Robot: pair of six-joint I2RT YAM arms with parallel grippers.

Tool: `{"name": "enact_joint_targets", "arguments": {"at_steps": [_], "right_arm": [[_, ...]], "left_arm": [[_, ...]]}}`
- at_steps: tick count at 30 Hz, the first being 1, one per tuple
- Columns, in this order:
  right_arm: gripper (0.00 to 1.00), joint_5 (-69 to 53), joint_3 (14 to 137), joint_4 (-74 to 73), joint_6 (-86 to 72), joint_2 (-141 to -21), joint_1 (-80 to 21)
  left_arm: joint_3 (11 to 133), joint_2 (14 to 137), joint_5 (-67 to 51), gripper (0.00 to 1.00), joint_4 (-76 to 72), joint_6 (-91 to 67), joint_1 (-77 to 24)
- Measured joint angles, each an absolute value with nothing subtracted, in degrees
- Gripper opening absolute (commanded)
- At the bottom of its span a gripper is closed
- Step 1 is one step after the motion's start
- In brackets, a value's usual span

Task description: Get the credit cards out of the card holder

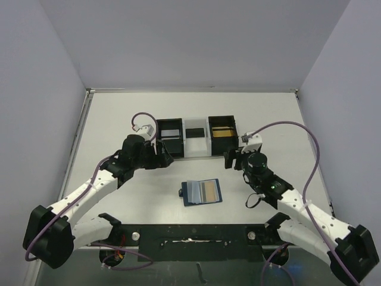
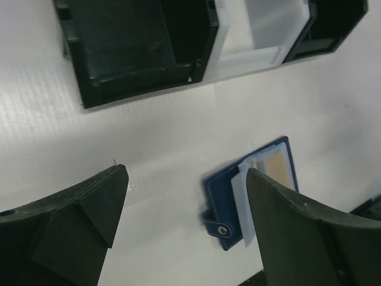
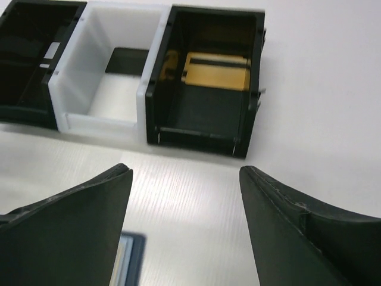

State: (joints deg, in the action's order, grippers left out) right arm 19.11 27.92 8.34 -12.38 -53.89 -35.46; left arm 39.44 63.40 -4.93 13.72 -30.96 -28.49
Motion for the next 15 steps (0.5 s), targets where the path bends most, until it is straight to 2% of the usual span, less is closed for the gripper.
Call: {"name": "enact_joint_targets", "arguments": {"at_steps": [4, 10, 15], "right_arm": [[0.89, 15.4, 23.77, -0.84, -25.23, -43.55, -34.22], [0.76, 7.75, 18.26, -5.61, -40.53, -33.8, -33.67], [0.64, 1.93, 17.32, -7.57, -48.34, -37.63, -33.67]], "left_arm": [[39.35, 66.06, -7.09, 0.8, 11.6, -37.69, -31.68], [39.4, 72.88, -5.41, 0.78, 13.41, -44.4, -41.45], [39.42, 75.16, -3.57, 0.73, 14.39, -48.29, -44.36]]}}
